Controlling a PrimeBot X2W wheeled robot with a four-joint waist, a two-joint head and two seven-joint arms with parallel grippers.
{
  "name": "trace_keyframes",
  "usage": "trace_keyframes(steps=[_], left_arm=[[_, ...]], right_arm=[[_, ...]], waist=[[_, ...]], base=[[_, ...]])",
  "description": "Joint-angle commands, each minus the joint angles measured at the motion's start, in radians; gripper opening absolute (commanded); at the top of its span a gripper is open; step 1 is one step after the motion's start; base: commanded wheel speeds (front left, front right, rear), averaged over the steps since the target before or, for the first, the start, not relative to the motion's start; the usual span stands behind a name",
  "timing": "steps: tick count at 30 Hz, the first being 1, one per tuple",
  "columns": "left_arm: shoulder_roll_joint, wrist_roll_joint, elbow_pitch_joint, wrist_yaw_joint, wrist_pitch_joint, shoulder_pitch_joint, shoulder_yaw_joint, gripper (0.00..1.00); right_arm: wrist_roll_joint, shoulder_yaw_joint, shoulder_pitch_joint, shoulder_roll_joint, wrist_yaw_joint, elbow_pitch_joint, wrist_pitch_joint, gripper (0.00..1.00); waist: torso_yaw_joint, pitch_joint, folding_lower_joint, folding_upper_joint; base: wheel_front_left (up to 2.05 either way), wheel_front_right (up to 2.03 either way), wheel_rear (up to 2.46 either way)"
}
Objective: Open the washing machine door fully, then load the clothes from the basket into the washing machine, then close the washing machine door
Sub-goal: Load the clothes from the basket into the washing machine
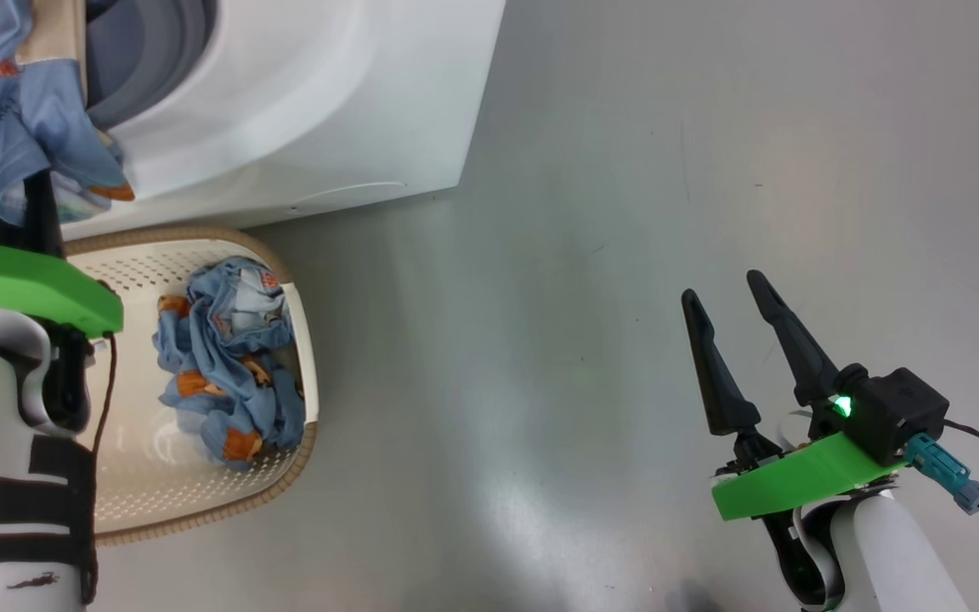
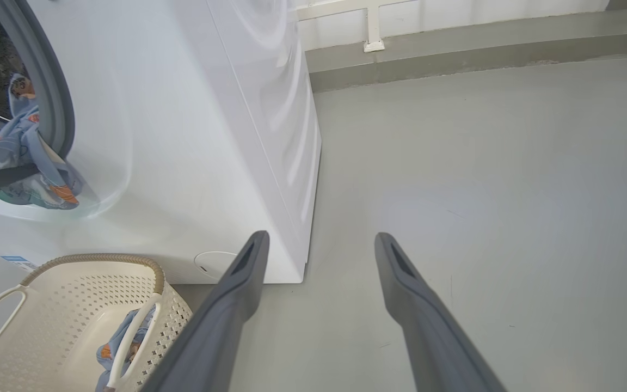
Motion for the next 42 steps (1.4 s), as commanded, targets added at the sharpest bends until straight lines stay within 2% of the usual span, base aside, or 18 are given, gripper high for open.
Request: trace_keyframes(steps=[1,6,12,22,30,42], left_arm=[[0.061,-0.003,-0.016,0.000,-0.020,-0.033,0.026,0.00],[0.069,0.003,-0.011,-0.004,-0.055,-0.038,0.014,0.00],[0.088,0.041,-0.073,0.006,-0.080,-0.019,-0.015,0.00],[0.131,0.078,-0.178,0.028,-0.026,-0.067,-0.048,0.00],[0.177,0.096,-0.163,0.024,0.014,-0.160,-0.069,0.00],[0.237,0.127,-0.061,0.009,0.020,-0.324,-0.110,0.00]], right_arm=[[0.002,0.018,-0.003,0.005,0.001,-0.018,-0.005,1.00],[0.001,0.013,-0.003,0.005,0.001,-0.016,-0.005,1.00],[0.001,0.005,0.007,0.005,0.001,-0.011,-0.005,1.00],[0.003,0.018,-0.004,0.005,0.001,-0.009,-0.005,1.00],[0.011,0.028,-0.009,0.005,0.001,-0.009,-0.005,1.00],[0.023,0.036,-0.017,0.005,0.001,-0.011,-0.005,1.00]], waist=[[0.005,-0.002,0.0000,0.0000],[0.023,-0.009,0.0000,0.0000],[0.044,-0.024,0.0000,0.0000],[0.038,-0.022,0.0000,0.0000],[0.010,-0.002,0.0000,0.0000],[-0.016,0.034,0.0000,0.0000]], base=[[0.00,0.00,0.00],[0.00,0.00,0.00],[0.00,0.00,0.00],[0.00,0.00,0.00],[0.00,0.00,0.00],[0.00,0.00,0.00]])
